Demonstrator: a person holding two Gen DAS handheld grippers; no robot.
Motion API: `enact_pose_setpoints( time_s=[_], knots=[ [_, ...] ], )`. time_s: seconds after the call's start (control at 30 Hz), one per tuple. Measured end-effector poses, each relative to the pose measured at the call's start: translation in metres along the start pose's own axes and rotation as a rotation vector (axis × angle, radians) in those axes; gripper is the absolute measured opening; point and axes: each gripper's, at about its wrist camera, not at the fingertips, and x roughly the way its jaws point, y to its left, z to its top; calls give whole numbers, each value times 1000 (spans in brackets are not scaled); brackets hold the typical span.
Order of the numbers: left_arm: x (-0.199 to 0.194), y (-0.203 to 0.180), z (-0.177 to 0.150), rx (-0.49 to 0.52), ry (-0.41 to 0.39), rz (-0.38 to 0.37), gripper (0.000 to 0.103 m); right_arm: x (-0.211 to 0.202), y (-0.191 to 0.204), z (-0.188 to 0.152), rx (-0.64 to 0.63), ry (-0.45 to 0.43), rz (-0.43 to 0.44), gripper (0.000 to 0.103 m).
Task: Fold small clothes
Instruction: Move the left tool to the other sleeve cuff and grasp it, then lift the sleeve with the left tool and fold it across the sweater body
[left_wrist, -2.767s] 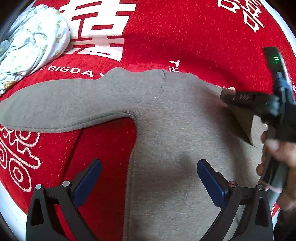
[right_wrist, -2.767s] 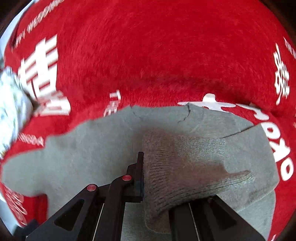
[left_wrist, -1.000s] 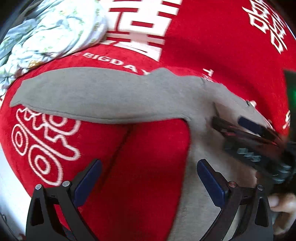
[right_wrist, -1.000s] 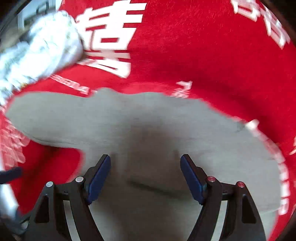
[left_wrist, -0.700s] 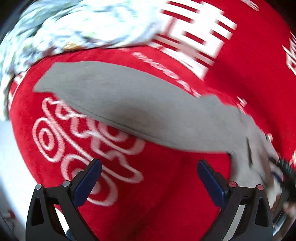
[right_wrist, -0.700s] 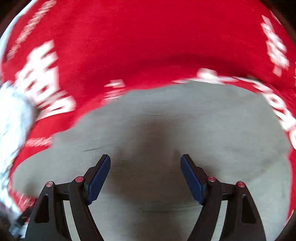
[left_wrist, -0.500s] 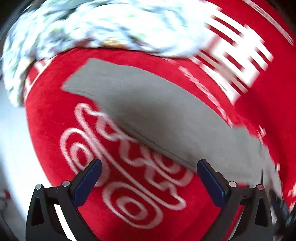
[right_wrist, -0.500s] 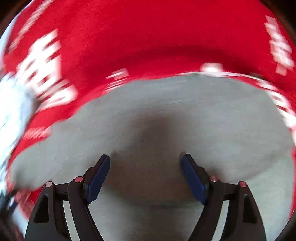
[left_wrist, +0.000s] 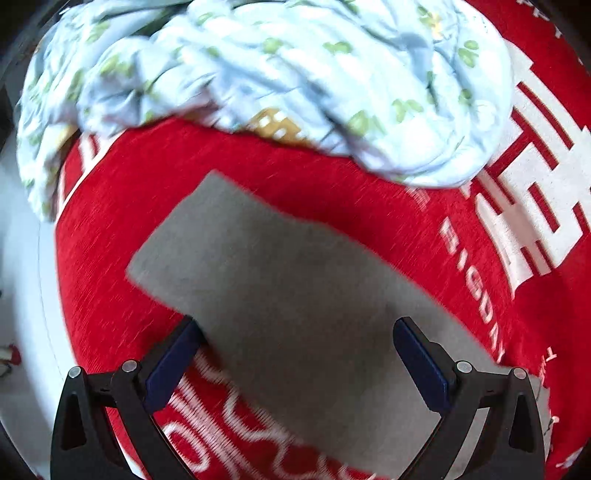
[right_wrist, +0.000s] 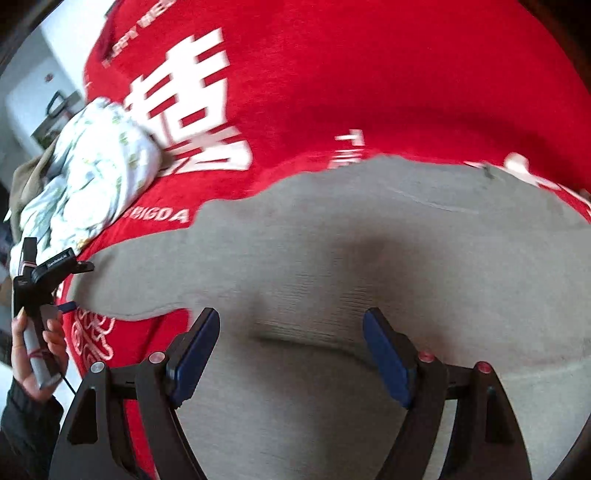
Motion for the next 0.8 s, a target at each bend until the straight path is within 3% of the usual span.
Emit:
enact_pose_setpoints(
  time_s=[0.03,0.07,0.1,0.2,0.33,0.47,0.63,0.73,0.8],
  knots=[
    [-4,2,2,-16,-38,17,45,-3,-10,0,32,-2,0,83],
    [-7,5,4,-31,-63,22,22,-6,-20,0,66,-7,5,83],
    [-4,12,7,-51,-30,-45,12,-10,-28,0,92,-13,7,83],
    [-4,35,10,-114,-5,-154,11,-16,-48,2,163,-37,-23,83],
    [-18,46,7,-105,-20,-166,11,-18,-47,14,166,-63,-99,83],
    [-42,41,6,-54,-79,-157,11,0,-2,31,27,-83,-222,83],
    [-57,30,10,-3,-104,-168,11,54,59,38,-133,-18,-379,83],
    [-63,29,9,2,-103,-180,11,86,102,29,-242,40,-387,83],
    [-68,30,9,3,-103,-193,11,97,135,20,-331,65,-288,83]
  ],
)
